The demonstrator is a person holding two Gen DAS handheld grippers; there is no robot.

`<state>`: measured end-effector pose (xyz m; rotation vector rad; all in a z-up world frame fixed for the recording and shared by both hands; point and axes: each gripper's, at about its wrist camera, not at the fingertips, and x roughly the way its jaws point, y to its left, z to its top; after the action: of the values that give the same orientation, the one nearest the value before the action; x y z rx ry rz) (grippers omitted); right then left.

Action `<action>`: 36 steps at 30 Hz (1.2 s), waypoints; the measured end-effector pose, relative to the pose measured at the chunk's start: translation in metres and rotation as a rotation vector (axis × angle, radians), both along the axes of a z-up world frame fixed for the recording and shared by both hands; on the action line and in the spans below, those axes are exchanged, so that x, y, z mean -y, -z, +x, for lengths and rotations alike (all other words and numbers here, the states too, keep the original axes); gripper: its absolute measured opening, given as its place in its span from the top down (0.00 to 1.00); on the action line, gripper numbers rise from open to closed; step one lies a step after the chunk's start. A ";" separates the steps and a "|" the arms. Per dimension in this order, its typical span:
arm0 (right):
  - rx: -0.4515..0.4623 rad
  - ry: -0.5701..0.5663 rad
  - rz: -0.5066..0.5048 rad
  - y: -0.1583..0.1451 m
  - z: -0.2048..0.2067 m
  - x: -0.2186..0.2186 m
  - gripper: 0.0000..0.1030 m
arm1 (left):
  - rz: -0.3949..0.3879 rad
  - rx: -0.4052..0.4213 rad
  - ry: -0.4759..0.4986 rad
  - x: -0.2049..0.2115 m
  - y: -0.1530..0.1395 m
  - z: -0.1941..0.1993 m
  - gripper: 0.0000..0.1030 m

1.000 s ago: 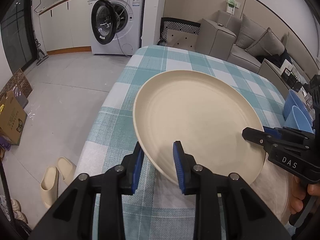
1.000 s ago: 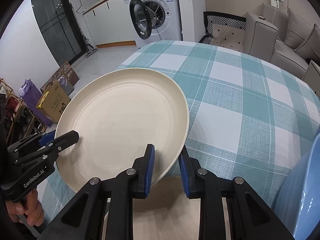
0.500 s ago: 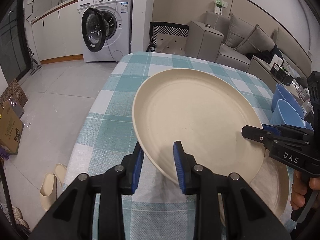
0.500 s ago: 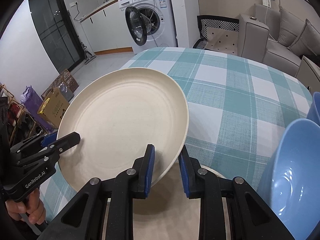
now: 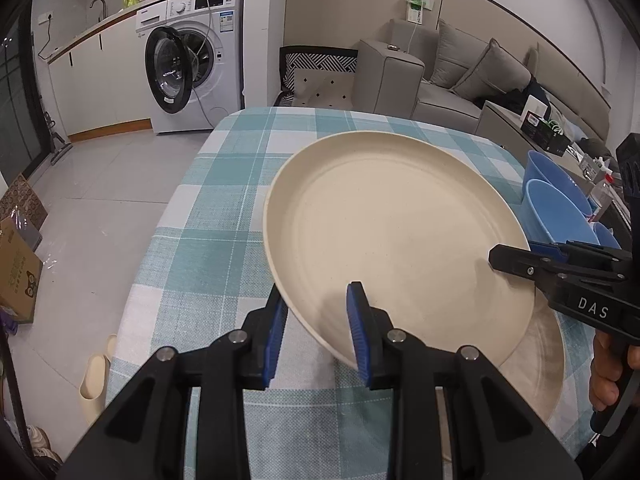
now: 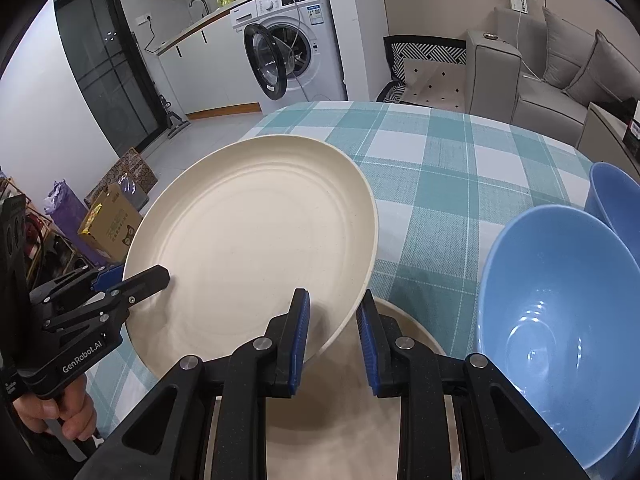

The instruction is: Organize plates and bowls

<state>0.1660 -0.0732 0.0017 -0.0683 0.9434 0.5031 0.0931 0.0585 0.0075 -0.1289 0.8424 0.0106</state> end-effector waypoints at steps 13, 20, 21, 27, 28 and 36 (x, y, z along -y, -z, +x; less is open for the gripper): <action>-0.012 0.028 0.008 0.004 -0.025 0.031 0.76 | 0.021 0.000 0.041 0.028 0.001 -0.015 0.72; -0.018 0.024 -0.002 0.006 -0.044 0.042 0.76 | 0.027 -0.005 0.065 0.037 0.002 -0.024 0.72; -0.018 0.022 -0.004 0.006 -0.046 0.043 0.76 | 0.029 -0.005 0.066 0.038 0.002 -0.026 0.72; -0.019 0.031 -0.013 0.007 -0.057 0.051 0.76 | 0.041 -0.002 0.081 0.046 0.002 -0.032 0.72; -0.018 0.033 -0.014 0.007 -0.058 0.052 0.76 | 0.042 -0.003 0.084 0.047 0.003 -0.032 0.72; -0.024 0.034 -0.034 0.011 -0.071 0.057 0.76 | 0.046 -0.016 0.094 0.052 0.008 -0.039 0.72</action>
<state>0.0952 -0.1297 -0.0092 -0.0765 0.9747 0.4573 0.0544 0.0063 -0.0005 -0.0461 0.8629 -0.0577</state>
